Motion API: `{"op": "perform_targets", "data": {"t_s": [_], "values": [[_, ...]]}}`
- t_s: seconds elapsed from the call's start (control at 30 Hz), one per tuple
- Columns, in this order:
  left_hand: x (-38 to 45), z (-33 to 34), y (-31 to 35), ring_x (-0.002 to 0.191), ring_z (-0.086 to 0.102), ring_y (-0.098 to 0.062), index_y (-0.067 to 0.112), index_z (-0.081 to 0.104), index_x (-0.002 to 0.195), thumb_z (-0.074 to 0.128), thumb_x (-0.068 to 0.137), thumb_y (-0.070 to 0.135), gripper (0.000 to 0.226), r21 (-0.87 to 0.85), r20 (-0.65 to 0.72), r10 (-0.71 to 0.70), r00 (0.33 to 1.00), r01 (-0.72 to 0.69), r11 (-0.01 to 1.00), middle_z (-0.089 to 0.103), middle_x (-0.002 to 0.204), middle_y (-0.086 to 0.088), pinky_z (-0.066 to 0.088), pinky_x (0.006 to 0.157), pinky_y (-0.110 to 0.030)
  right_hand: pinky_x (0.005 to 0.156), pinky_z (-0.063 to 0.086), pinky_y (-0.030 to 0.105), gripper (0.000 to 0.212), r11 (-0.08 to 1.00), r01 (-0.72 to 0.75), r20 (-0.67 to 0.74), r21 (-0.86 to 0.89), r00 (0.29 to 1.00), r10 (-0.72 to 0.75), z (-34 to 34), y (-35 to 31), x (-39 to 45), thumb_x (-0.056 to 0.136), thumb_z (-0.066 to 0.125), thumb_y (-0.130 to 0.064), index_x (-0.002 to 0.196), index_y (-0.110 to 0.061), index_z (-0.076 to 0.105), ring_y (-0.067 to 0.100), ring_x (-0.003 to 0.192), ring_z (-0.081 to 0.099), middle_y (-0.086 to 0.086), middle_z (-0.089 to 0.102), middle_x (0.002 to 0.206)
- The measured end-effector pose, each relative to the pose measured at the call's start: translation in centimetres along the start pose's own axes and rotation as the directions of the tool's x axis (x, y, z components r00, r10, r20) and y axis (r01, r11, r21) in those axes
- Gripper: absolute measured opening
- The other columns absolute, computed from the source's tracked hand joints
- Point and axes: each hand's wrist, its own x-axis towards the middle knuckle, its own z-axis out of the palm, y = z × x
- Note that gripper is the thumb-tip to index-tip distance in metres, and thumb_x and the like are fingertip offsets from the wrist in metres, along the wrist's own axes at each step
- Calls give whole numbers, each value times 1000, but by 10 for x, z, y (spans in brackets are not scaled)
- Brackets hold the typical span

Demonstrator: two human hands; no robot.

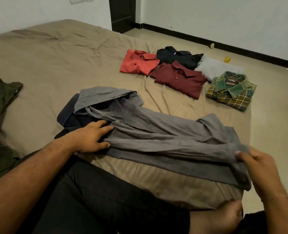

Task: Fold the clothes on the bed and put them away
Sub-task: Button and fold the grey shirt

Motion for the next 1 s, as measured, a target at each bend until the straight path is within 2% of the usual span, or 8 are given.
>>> {"op": "perform_targets", "data": {"t_s": [0.07, 0.13, 0.23, 0.37, 0.5, 0.63, 0.73, 1.0], "values": [[1, 0, 1, 155, 17, -30, 29, 7, 166, 50, 100, 64, 87, 27, 12, -2, 1000, 2, 1000, 7, 172, -7, 22, 127, -40, 62, 56, 47, 43, 944, -127, 81, -303, 984, 159, -1, 8, 4, 78, 76, -42, 67, -2, 66, 38, 66, 67, 10, 66, 59], [1, 2, 2, 154, 20, -29, 29, 7, 166, 47, 98, 69, 89, 42, 21, -11, 1000, 10, 999, 12, 172, -7, 25, 126, -41, 67, 55, 45, 26, 901, -115, 76, -419, 984, 161, 3, 8, 3, 79, 83, -28, 67, -11, 66, 34, 67, 64, 9, 66, 64], [-3, 0, 9, 139, 43, -22, 33, 30, 160, 39, 88, 80, 86, 135, -119, -3, 993, 19, 991, 41, 156, 0, 49, 106, -40, 94, 47, 47, 34, 823, 120, -37, -555, 985, -169, 8, 3, 0, 77, 83, -20, 106, -17, 66, 35, 104, 58, 12, 65, 109], [-4, -6, 37, 111, 59, -15, 34, 61, 131, 39, 91, 72, 60, 253, -355, 305, 884, -223, 941, 62, 120, 9, 55, 86, -36, 102, 38, 31, 38, 740, 514, 176, -433, 854, -490, 41, -21, -15, 83, 78, -20, 118, -21, 63, 23, 116, 54, 2, 60, 123], [13, 6, 52, 135, 45, -14, 37, 45, 150, 33, 95, 79, 70, 238, -52, 278, 959, -258, 936, 44, 149, 10, 47, 105, -39, 105, 47, 39, 39, 625, 572, 496, -530, 808, -319, 74, 5, -8, 91, 62, -50, 125, -33, 63, 19, 125, 53, -9, 57, 135], [19, 5, 37, 129, 46, -12, 37, 53, 143, 13, 85, 92, 90, 173, -104, 177, 979, -157, 972, 47, 142, 14, 52, 98, -40, 99, 47, 36, 25, 725, 490, 402, -485, 861, -313, 72, 12, 7, 95, 65, -45, 116, -32, 68, 18, 115, 55, -11, 63, 124], [20, -7, 34, 105, 60, -9, 39, 65, 120, 35, 97, 72, 50, 82, -237, 146, 960, -130, 988, 63, 118, 15, 57, 80, -37, 99, 46, 35, 28, 764, 476, 375, -436, 867, -327, 70, 12, 3, 94, 66, -46, 120, -35, 65, 15, 116, 54, -13, 63, 124], [31, -31, 17, 85, 64, -10, 24, 73, 104, 63, 98, 29, 12, -342, -675, -107, 730, -182, 922, 70, 95, 9, 56, 77, -37, 101, 46, 34, 32, 769, 601, 292, -216, 791, -537, 133, -80, 1, 98, 66, -32, 128, -30, 59, 11, 117, 56, -12, 60, 124]]}}
